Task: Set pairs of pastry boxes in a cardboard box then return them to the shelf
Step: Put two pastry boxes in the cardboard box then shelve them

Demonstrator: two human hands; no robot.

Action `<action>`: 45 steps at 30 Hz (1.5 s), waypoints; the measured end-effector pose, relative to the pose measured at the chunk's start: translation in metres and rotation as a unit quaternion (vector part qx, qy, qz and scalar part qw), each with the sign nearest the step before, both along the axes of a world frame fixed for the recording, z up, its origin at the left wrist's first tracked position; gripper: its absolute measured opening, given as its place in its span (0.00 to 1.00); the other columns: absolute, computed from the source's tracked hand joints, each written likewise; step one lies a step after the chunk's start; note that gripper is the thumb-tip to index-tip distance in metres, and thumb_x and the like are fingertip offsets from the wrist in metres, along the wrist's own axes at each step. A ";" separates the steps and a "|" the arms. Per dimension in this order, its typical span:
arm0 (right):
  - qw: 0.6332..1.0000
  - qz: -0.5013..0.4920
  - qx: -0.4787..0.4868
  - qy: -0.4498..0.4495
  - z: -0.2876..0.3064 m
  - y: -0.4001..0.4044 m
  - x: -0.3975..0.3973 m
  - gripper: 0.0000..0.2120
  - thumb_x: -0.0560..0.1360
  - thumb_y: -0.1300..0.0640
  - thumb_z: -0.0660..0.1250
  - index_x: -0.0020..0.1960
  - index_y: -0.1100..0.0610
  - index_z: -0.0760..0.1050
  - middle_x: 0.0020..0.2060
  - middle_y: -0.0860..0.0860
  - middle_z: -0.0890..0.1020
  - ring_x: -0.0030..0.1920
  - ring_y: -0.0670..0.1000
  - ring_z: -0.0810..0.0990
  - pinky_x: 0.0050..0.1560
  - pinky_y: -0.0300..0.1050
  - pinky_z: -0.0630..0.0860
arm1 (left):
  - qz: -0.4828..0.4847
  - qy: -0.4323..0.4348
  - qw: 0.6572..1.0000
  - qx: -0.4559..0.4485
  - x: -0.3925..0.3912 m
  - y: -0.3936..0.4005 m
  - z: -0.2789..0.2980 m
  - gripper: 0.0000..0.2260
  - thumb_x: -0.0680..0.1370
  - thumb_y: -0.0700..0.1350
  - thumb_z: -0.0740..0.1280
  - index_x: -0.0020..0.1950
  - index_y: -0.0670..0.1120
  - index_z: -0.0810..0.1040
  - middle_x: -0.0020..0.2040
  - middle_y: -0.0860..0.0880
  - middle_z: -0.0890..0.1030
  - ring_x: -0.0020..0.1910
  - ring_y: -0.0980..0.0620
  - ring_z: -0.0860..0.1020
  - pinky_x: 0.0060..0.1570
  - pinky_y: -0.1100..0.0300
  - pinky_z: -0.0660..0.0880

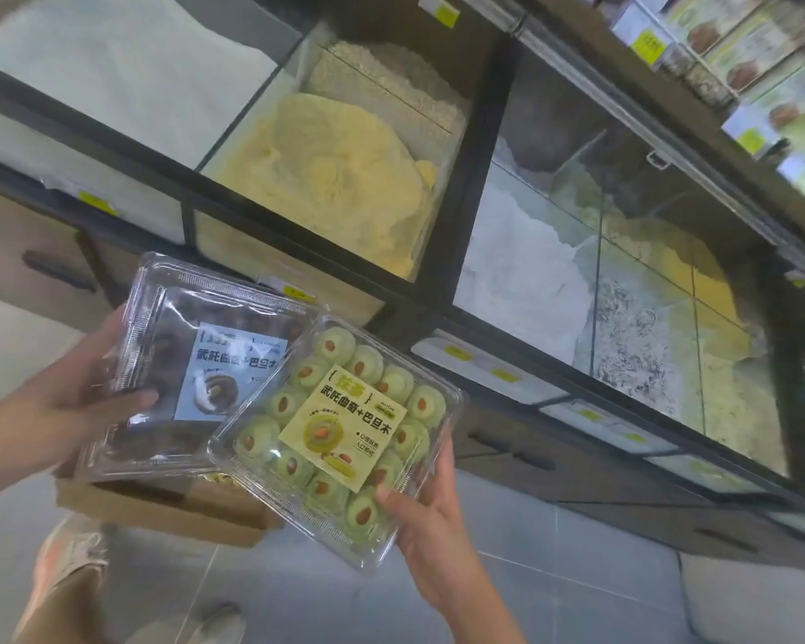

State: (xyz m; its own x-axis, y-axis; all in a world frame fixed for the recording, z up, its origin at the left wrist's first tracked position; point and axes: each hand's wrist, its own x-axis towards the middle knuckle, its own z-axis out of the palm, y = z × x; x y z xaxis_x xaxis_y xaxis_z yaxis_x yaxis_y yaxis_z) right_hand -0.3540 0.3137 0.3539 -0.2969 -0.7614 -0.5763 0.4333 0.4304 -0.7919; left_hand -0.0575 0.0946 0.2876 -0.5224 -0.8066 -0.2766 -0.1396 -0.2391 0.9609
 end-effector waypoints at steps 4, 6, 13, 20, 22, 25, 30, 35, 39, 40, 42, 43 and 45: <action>0.997 0.017 -0.028 0.063 0.041 0.012 -0.023 0.45 0.76 0.78 0.63 0.75 0.34 0.62 0.69 0.54 0.78 0.67 0.64 0.78 0.62 0.71 0.75 | 0.003 0.002 0.998 -0.066 -0.023 0.004 0.054 0.43 0.75 0.26 0.68 0.78 0.66 0.66 0.74 0.58 0.76 0.74 0.59 0.72 0.72 0.57 0.71; 0.996 -0.004 -0.045 0.075 0.061 0.014 -0.037 0.44 0.74 0.77 0.65 0.76 0.37 0.63 0.68 0.56 0.79 0.66 0.64 0.79 0.59 0.69 0.78 | -0.039 0.006 0.994 -0.098 -0.032 -0.001 0.082 0.41 0.75 0.29 0.68 0.80 0.62 0.63 0.76 0.62 0.71 0.76 0.60 0.68 0.74 0.56 0.69; 0.986 -0.058 -0.118 0.104 0.125 0.024 -0.061 0.46 0.69 0.77 0.68 0.76 0.39 0.65 0.70 0.54 0.77 0.69 0.61 0.77 0.66 0.64 0.75 | -0.094 -0.005 0.991 -0.100 -0.057 -0.002 0.178 0.37 0.79 0.44 0.69 0.75 0.78 0.57 0.74 0.74 0.67 0.70 0.76 0.65 0.74 0.60 0.60; 0.972 -0.101 -0.167 0.127 0.204 0.042 -0.075 0.43 0.70 0.78 0.61 0.73 0.39 0.70 0.66 0.55 0.81 0.64 0.63 0.81 0.55 0.63 0.81 | -0.116 -0.009 0.983 -0.142 -0.072 0.002 0.256 0.33 0.81 0.51 0.69 0.69 0.85 0.57 0.74 0.74 0.62 0.76 0.63 0.64 0.75 0.52 0.65; 0.968 -0.117 -0.181 0.127 0.228 0.046 -0.081 0.43 0.69 0.78 0.60 0.74 0.41 0.70 0.66 0.57 0.81 0.63 0.64 0.81 0.51 0.63 0.83 | -0.114 0.009 0.984 -0.138 -0.075 0.001 0.277 0.31 0.81 0.54 0.70 0.71 0.83 0.58 0.78 0.69 0.63 0.77 0.59 0.64 0.77 0.46 0.63; 0.961 -0.122 -0.201 0.145 0.263 0.046 -0.085 0.44 0.71 0.80 0.57 0.72 0.38 0.72 0.64 0.52 0.83 0.60 0.58 0.84 0.45 0.55 0.85 | -0.107 0.052 0.984 -0.131 -0.079 0.004 0.304 0.30 0.80 0.54 0.70 0.72 0.80 0.60 0.78 0.61 0.68 0.77 0.52 0.68 0.75 0.41 0.67; 0.958 -0.104 -0.210 0.164 0.294 0.047 -0.096 0.45 0.73 0.79 0.59 0.69 0.32 0.71 0.66 0.50 0.81 0.63 0.58 0.82 0.54 0.61 0.82 | -0.066 0.094 0.986 -0.124 -0.084 0.018 0.337 0.31 0.82 0.40 0.65 0.70 0.76 0.66 0.63 0.63 0.82 0.62 0.62 0.81 0.53 0.64 0.81; 0.958 -0.103 -0.215 0.162 0.305 0.039 -0.088 0.46 0.73 0.78 0.62 0.75 0.34 0.65 0.70 0.49 0.78 0.67 0.58 0.79 0.61 0.63 0.78 | -0.040 0.094 0.986 -0.133 -0.074 0.021 0.359 0.29 0.83 0.37 0.63 0.70 0.72 0.66 0.51 0.73 0.83 0.51 0.76 0.79 0.42 0.73 0.79; 0.957 -0.107 -0.213 0.167 0.309 0.029 -0.065 0.46 0.72 0.75 0.66 0.71 0.28 0.67 0.70 0.46 0.77 0.70 0.55 0.76 0.59 0.57 0.81 | -0.028 0.084 0.986 -0.139 -0.056 0.018 0.367 0.30 0.83 0.38 0.63 0.65 0.76 0.66 0.49 0.80 0.79 0.48 0.83 0.75 0.48 0.74 0.78; 0.956 -0.110 -0.214 0.169 0.311 0.027 -0.058 0.46 0.72 0.74 0.67 0.72 0.28 0.67 0.72 0.47 0.75 0.72 0.55 0.74 0.60 0.58 0.81 | -0.027 0.088 0.986 -0.137 -0.049 0.015 0.367 0.29 0.82 0.39 0.64 0.65 0.76 0.67 0.48 0.79 0.79 0.48 0.82 0.75 0.47 0.74 0.78; 0.954 -0.123 -0.216 0.167 0.317 0.025 -0.041 0.46 0.73 0.75 0.66 0.74 0.31 0.65 0.72 0.48 0.74 0.70 0.54 0.77 0.54 0.55 0.83 | -0.028 0.107 0.986 -0.123 -0.034 0.009 0.373 0.27 0.80 0.44 0.68 0.66 0.76 0.69 0.50 0.74 0.82 0.49 0.76 0.80 0.43 0.71 0.80; 0.953 -0.130 -0.218 0.168 0.321 0.025 -0.031 0.46 0.74 0.76 0.65 0.75 0.32 0.64 0.71 0.48 0.75 0.65 0.52 0.81 0.49 0.50 0.84 | -0.030 0.116 0.986 -0.117 -0.027 0.008 0.377 0.26 0.78 0.49 0.72 0.65 0.77 0.70 0.54 0.69 0.84 0.51 0.72 0.81 0.43 0.69 0.82; 0.948 -0.141 -0.224 0.174 0.329 0.028 -0.012 0.45 0.75 0.77 0.63 0.76 0.34 0.63 0.67 0.46 0.77 0.57 0.46 0.85 0.43 0.44 0.84 | -0.034 0.127 0.985 -0.113 -0.011 0.004 0.382 0.26 0.78 0.47 0.71 0.65 0.77 0.72 0.59 0.62 0.84 0.55 0.68 0.82 0.47 0.64 0.83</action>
